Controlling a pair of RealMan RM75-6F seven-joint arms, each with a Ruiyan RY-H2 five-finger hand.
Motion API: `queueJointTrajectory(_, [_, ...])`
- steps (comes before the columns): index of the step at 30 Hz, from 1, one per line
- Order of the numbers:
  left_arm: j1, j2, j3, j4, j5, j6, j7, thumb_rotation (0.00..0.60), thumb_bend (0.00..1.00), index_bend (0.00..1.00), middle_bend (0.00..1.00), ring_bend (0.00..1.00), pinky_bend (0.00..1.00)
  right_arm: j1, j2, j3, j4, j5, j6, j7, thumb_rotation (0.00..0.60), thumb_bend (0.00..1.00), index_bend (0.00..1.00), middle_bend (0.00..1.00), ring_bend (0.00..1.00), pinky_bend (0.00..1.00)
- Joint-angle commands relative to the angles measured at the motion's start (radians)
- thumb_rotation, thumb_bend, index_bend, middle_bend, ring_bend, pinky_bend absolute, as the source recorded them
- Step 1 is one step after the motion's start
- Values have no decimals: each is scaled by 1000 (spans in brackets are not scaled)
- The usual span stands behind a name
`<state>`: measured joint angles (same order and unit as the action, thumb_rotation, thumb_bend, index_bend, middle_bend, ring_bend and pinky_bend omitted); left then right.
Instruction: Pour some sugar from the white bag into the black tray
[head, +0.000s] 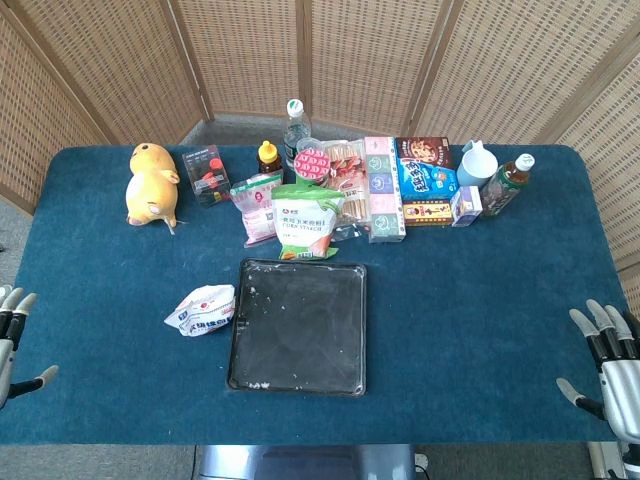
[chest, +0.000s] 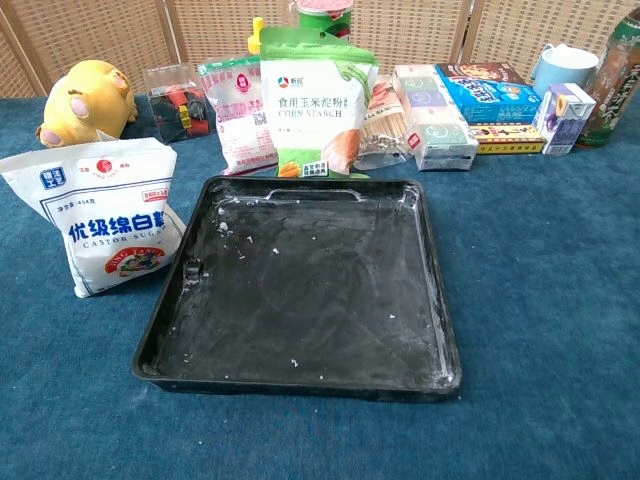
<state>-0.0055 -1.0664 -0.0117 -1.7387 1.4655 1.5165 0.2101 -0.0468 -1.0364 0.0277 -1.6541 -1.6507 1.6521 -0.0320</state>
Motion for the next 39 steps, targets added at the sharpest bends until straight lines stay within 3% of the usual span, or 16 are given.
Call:
queueJointTrajectory(1, [-3, -6, 0, 2, 1, -3, 6, 600, 21, 0, 0, 0, 1, 0, 2, -2, -1, 0, -3, 4, 600, 0, 126, 26, 27, 0])
queueJointTrajectory(11, [-43, -60, -12, 89, 26, -43, -61, 600, 15, 0, 0, 0, 1, 8, 8, -23, -19, -1, -44, -4, 600, 0, 127, 19, 25, 0])
queueJointTrajectory(19, [-128, -228, -10, 299, 38, -181, -275, 600, 0, 0, 0, 0, 2, 19, 17, -39, -35, 2, -86, -9, 600, 0, 126, 19, 25, 0])
queueJointTrajectory(23, [-149, -305, -16, 373, 61, -180, -356, 600, 0, 0, 0, 0, 2, 19, 24, -43, -40, 0, -89, -4, 600, 0, 126, 19, 25, 0])
queueJointTrajectory(30, [-162, -431, -43, 417, 58, -142, -341, 600, 0, 0, 0, 0, 2, 21, 44, -46, -52, 4, -94, 15, 600, 0, 126, 19, 26, 0])
queueJointTrajectory(39, [-172, -548, -70, 409, -19, -170, -307, 600, 0, 0, 0, 0, 2, 19, 46, -39, -47, 9, -82, -1, 600, 0, 126, 19, 26, 0])
